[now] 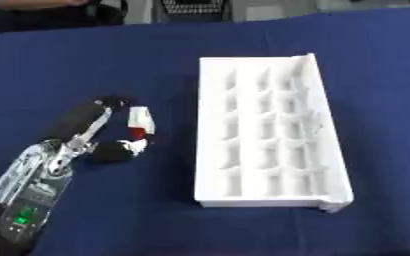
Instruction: Pick up objects on the table and place them in the box.
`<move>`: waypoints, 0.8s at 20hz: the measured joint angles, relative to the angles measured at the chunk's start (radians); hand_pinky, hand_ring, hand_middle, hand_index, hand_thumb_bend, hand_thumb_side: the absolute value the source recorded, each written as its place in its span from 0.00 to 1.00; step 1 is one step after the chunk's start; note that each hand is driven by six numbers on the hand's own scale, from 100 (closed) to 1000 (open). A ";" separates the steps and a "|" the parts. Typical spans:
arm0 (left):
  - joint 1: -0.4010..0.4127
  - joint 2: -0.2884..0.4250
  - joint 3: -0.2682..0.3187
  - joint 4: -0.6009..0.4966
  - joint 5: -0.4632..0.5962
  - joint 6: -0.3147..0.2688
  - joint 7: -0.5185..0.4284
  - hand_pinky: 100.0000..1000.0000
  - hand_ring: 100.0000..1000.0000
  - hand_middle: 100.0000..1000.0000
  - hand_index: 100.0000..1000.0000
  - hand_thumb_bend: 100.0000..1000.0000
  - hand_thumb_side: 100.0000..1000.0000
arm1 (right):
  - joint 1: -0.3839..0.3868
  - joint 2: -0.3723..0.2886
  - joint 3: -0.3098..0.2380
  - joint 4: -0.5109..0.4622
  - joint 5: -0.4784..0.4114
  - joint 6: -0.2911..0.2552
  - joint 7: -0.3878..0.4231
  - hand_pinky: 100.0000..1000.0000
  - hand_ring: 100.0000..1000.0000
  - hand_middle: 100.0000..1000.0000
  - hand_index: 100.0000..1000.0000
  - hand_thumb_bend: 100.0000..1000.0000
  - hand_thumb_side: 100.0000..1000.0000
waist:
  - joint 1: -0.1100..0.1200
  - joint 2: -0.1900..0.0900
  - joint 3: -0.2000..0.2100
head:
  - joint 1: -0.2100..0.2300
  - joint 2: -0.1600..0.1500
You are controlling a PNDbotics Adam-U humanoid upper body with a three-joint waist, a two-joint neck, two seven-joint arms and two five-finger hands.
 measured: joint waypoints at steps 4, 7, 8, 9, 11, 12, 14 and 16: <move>-0.006 0.000 -0.007 0.022 0.031 0.000 0.000 0.95 0.88 0.87 0.93 0.47 0.50 | 0.000 0.000 0.000 0.000 0.000 0.000 0.000 0.57 0.63 0.68 0.79 0.00 0.99 | 0.000 0.000 0.000 | 0.000 0.000; -0.009 0.000 -0.009 0.034 0.051 -0.001 0.001 0.95 0.88 0.87 0.93 0.47 0.50 | 0.000 0.000 0.000 0.000 0.000 0.000 0.000 0.57 0.63 0.68 0.79 0.00 0.99 | 0.000 0.000 0.000 | 0.000 0.000; -0.012 0.000 -0.009 0.037 0.055 -0.001 0.001 0.95 0.88 0.87 0.93 0.47 0.50 | 0.000 0.000 0.000 0.000 0.000 0.000 0.000 0.57 0.63 0.68 0.79 0.00 0.99 | 0.000 0.000 0.000 | 0.000 0.000; -0.014 0.000 -0.010 0.039 0.057 -0.001 0.001 0.95 0.88 0.87 0.92 0.47 0.50 | 0.000 0.000 0.000 0.000 0.000 0.000 0.000 0.57 0.63 0.68 0.79 0.00 0.99 | 0.000 0.000 0.000 | 0.000 0.000; -0.016 0.000 -0.011 0.043 0.061 -0.003 0.003 0.95 0.88 0.87 0.92 0.47 0.50 | 0.000 0.000 0.000 0.000 0.000 0.000 0.000 0.57 0.63 0.68 0.79 0.00 0.99 | 0.000 0.000 0.000 | 0.000 0.000; -0.016 0.000 -0.012 0.045 0.062 -0.003 0.004 0.95 0.88 0.87 0.91 0.47 0.50 | 0.000 0.000 0.000 0.000 0.000 0.000 0.000 0.57 0.63 0.68 0.79 0.00 0.99 | 0.000 0.000 0.000 | 0.000 0.000; -0.017 0.000 -0.012 0.049 0.065 -0.004 0.006 0.95 0.88 0.87 0.91 0.47 0.50 | 0.000 0.000 0.000 0.000 0.000 0.000 0.000 0.57 0.63 0.68 0.79 0.00 0.99 | 0.000 0.000 0.000 | 0.000 0.000; -0.017 0.000 -0.012 0.051 0.066 -0.005 0.007 0.95 0.88 0.87 0.91 0.47 0.50 | 0.000 0.000 0.000 0.000 0.000 0.000 0.001 0.57 0.63 0.68 0.79 0.00 0.99 | 0.000 0.000 0.000 | 0.000 0.000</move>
